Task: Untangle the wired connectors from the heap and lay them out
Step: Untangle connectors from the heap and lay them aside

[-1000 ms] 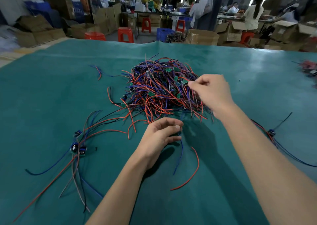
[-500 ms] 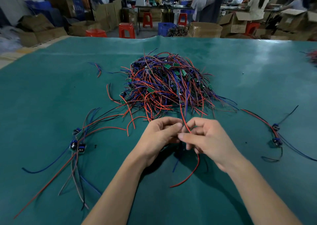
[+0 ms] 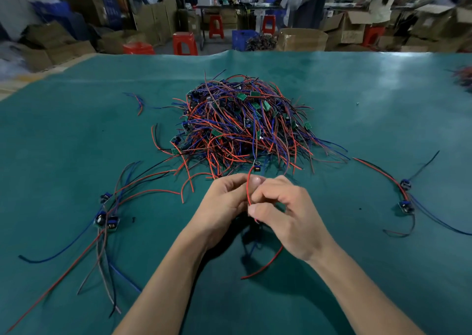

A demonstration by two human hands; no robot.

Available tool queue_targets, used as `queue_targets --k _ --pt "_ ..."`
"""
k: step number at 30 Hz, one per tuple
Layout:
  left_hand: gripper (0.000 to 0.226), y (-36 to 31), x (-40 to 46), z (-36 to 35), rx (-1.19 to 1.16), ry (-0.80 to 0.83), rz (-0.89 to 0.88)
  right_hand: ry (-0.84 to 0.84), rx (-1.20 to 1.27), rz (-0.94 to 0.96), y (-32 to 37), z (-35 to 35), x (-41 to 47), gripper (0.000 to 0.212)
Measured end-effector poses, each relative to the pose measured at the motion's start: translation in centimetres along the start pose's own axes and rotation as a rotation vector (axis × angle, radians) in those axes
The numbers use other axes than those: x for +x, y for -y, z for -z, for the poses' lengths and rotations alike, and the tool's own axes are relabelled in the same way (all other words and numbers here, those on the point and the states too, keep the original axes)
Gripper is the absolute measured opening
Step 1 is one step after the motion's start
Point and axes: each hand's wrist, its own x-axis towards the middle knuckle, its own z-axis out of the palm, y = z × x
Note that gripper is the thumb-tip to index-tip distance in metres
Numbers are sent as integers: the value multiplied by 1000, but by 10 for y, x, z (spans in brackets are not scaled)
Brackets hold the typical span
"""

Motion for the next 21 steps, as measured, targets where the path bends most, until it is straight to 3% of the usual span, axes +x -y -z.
queue_targets --k 4,10,13,16,21 --pt "40 1 2 0 6 -82 -2 32 -148 119 3 -11 -4 26" --pt "32 2 3 7 18 -82 2 67 -165 149 5 -13 -6 24" --pt "17 4 6 7 -58 -73 -12 -134 -77 -5 0 -4 0 11" --pt "17 5 5 6 32 -23 -16 -326 -113 -192 -13 7 7 9" --pt "32 3 -1 4 206 82 -45 -272 295 -400 -13 6 11 3"
